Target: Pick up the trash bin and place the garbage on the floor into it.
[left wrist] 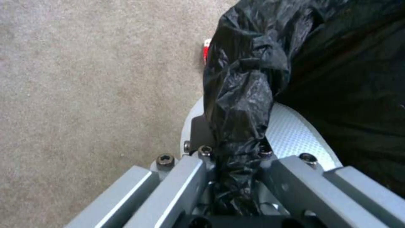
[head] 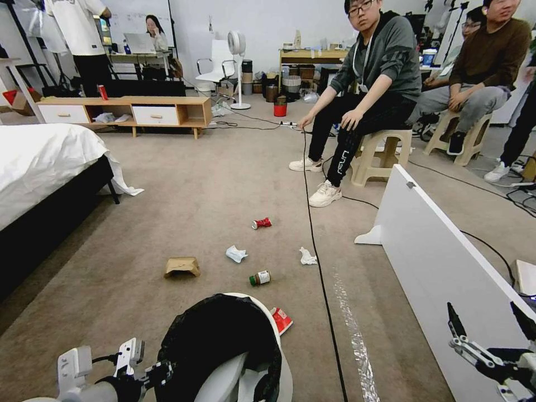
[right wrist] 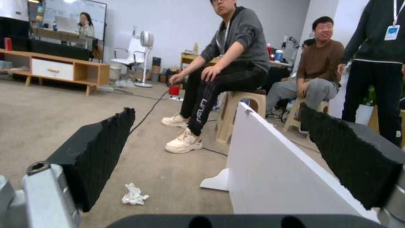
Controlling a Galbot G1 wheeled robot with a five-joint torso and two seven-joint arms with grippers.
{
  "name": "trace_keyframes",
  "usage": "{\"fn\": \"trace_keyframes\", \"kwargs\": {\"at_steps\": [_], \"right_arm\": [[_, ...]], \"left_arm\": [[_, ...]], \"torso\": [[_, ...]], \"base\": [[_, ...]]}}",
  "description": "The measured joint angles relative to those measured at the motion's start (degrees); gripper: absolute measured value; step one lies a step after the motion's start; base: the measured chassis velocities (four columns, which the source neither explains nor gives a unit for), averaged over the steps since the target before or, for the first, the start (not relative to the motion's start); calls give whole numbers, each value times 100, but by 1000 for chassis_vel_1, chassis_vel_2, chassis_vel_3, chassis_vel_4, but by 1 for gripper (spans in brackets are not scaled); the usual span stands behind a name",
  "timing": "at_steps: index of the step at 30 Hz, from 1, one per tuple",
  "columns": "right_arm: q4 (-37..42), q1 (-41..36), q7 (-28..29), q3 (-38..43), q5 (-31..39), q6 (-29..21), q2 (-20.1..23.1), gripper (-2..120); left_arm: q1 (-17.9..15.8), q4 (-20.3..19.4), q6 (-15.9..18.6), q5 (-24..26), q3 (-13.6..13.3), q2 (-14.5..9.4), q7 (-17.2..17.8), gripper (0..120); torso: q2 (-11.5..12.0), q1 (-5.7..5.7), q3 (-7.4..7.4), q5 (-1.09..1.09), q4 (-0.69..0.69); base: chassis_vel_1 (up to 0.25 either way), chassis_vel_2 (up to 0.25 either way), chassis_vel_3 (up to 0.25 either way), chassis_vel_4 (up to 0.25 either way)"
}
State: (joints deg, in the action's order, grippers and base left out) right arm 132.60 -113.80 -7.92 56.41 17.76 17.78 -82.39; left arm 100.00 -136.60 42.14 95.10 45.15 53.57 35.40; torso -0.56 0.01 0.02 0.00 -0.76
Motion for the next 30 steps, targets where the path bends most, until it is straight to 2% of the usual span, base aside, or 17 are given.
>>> {"fn": "trace_keyframes", "kwargs": {"at_steps": [16, 24, 30], "right_arm": [[-215, -86, -252, -323, -490, 356, -278, 100], [-222, -91, -261, -304, -501, 373, -295, 100], [-242, -97, -261, -288, -491, 380, -284, 100]], "left_arm": [[-6, 13, -1, -105, -12, 0, -16, 1], [4, 39, -1, -154, 50, -25, -35, 1], [14, 78, -1, -384, 49, -28, -125, 1]], "torso": [[0, 0, 0, 0, 0], [0, 0, 0, 0, 0], [0, 0, 0, 0, 0]], "base": [[0, 0, 0, 0], [0, 0, 0, 0], [0, 0, 0, 0]]}}
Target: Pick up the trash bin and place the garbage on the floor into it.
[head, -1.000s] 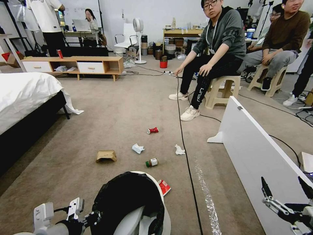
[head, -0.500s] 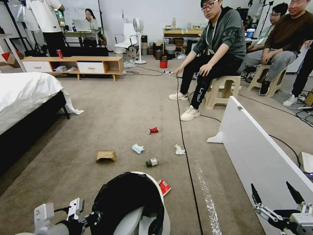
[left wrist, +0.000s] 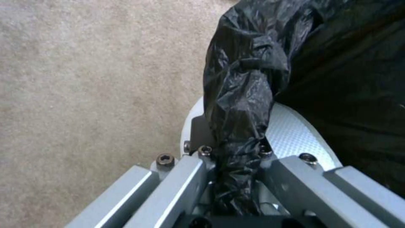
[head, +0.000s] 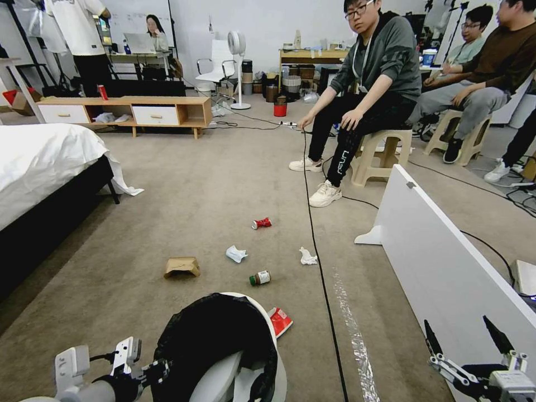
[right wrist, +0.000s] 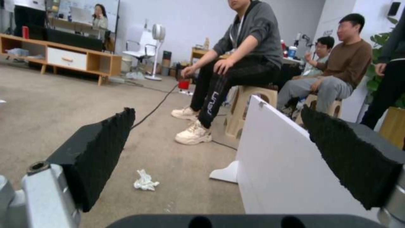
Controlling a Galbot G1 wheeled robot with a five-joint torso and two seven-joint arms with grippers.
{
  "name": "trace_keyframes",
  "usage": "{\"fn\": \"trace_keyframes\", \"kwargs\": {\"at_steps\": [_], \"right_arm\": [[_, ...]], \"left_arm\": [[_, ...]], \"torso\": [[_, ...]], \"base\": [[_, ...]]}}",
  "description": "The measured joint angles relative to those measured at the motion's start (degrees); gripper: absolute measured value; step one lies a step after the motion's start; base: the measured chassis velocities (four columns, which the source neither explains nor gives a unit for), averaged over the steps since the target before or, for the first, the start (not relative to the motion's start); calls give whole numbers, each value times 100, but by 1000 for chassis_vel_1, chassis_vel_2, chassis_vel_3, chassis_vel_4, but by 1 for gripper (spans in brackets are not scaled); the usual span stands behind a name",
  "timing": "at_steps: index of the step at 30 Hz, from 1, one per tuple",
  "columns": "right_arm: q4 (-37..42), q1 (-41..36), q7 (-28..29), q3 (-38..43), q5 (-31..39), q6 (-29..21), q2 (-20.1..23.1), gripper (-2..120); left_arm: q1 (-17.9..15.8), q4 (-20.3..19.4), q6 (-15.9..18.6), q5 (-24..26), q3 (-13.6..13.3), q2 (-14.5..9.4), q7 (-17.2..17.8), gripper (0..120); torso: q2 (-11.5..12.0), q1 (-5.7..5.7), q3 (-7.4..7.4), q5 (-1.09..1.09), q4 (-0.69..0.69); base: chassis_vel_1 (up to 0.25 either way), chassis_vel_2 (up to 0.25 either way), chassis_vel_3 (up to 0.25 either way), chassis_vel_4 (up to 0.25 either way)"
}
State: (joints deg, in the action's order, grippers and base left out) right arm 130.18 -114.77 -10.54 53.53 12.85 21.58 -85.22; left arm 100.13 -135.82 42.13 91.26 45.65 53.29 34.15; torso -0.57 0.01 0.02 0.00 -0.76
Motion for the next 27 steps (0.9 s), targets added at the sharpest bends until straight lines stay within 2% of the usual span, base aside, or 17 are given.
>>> {"fn": "trace_keyframes", "kwargs": {"at_steps": [9, 27], "right_arm": [[-16, 21, -15, -52, 8, 11, 23, 100], [24, -8, -42, -7, 59, 11, 74, 100]], "left_arm": [[39, 109, 0, -211, 150, 3, -71, 1], [65, 311, 1, -207, 467, -89, -78, 1]], "torso": [[0, 0, 0, 0, 0], [0, 0, 0, 0, 0]], "base": [[0, 0, 0, 0], [0, 0, 0, 0]]}}
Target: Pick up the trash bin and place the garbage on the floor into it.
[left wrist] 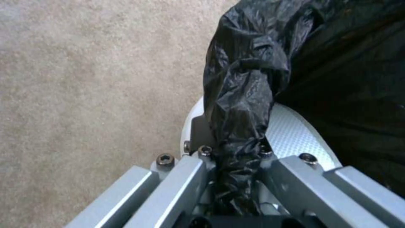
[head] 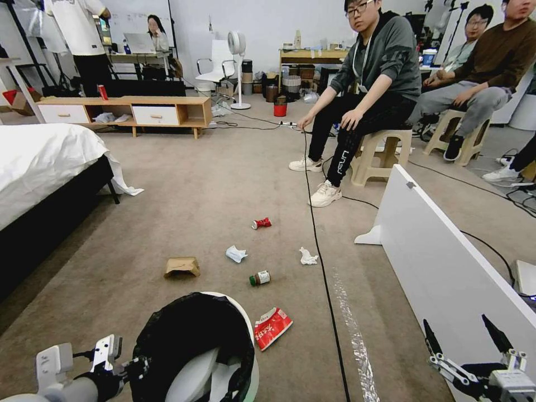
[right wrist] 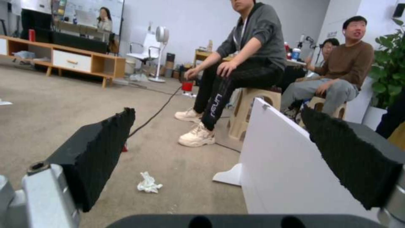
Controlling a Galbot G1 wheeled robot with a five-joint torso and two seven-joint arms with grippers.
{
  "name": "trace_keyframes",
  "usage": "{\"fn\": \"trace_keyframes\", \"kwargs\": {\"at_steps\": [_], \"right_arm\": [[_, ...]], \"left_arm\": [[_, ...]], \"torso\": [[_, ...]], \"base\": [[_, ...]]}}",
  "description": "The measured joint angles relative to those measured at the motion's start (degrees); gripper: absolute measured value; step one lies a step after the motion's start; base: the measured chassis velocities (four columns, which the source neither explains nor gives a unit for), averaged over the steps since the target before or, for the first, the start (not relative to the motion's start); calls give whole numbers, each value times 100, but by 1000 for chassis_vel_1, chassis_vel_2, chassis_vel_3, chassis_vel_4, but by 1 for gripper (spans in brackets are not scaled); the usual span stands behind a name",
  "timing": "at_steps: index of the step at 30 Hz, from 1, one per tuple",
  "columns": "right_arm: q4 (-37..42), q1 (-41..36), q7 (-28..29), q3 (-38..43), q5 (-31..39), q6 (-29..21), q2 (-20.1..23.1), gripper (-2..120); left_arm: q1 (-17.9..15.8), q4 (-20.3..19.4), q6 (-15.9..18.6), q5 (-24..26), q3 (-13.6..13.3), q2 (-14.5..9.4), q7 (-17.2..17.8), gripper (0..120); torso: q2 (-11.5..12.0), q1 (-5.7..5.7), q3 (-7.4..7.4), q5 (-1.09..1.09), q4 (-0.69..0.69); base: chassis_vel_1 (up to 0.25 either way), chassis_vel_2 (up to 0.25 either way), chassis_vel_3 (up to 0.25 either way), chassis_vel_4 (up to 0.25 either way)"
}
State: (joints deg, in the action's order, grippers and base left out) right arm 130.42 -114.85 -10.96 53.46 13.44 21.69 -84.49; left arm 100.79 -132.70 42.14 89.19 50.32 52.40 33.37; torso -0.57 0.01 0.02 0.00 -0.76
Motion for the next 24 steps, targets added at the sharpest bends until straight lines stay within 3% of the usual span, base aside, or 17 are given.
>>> {"fn": "trace_keyframes", "kwargs": {"at_steps": [10, 24], "right_arm": [[-96, 41, -18, -7, -43, -22, -4, 100], [-215, 53, -90, 64, -131, 65, -71, 100]], "left_arm": [[-1, 98, 0, 9, 105, 47, -1, 1], [-48, 16, 0, -78, -76, 119, -1, 1]], "torso": [[0, 0, 0, 0, 0], [0, 0, 0, 0, 0]], "base": [[0, 0, 0, 0], [0, 0, 0, 0]]}}
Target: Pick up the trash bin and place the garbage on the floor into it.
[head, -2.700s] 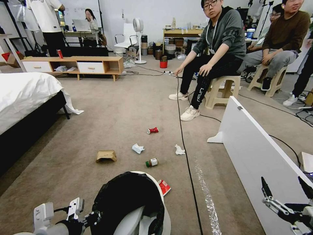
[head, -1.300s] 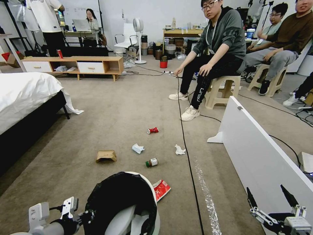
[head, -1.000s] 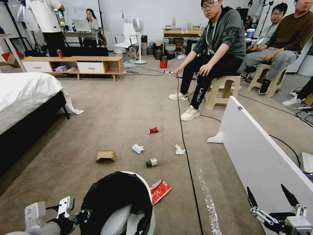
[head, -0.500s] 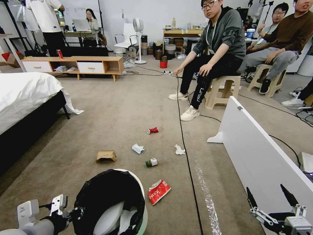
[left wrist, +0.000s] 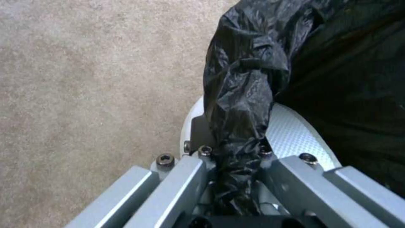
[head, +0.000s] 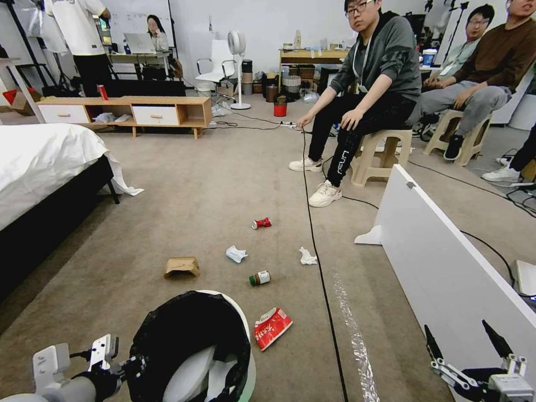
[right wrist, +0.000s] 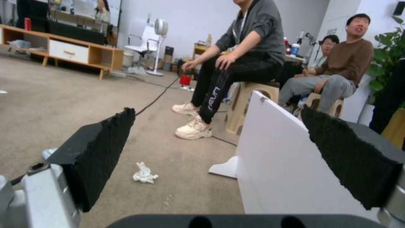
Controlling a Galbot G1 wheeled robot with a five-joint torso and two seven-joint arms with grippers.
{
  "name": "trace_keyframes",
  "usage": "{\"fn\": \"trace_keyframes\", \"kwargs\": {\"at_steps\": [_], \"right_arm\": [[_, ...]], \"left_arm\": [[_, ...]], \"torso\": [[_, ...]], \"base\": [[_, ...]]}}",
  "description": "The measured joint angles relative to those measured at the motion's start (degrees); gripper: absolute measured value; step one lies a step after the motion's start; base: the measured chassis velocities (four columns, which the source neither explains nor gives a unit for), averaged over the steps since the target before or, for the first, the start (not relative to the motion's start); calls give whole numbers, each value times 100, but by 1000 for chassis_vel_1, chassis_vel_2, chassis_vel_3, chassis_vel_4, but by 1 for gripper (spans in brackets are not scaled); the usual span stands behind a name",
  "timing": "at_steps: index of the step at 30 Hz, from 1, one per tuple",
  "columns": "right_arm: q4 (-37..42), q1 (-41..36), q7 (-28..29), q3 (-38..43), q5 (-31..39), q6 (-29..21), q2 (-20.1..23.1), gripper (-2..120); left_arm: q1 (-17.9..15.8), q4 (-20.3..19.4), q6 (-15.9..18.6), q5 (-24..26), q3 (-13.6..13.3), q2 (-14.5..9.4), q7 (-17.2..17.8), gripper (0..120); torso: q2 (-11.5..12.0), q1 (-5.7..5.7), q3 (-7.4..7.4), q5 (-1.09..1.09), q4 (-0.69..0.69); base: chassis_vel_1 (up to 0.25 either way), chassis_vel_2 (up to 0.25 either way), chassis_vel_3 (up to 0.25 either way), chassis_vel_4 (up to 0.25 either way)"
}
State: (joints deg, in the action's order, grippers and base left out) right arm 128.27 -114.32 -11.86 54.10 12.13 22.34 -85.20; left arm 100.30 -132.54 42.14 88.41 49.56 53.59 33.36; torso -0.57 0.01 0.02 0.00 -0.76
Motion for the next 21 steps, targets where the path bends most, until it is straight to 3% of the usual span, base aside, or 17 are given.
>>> {"fn": "trace_keyframes", "kwargs": {"at_steps": [21], "right_arm": [[3, -18, -81, 0, -20, 77, -71, 100]], "left_arm": [[30, -55, 0, -70, -44, 34, -54, 1]], "torso": [[0, 0, 0, 0, 0]], "base": [[0, 0, 0, 0]]}}
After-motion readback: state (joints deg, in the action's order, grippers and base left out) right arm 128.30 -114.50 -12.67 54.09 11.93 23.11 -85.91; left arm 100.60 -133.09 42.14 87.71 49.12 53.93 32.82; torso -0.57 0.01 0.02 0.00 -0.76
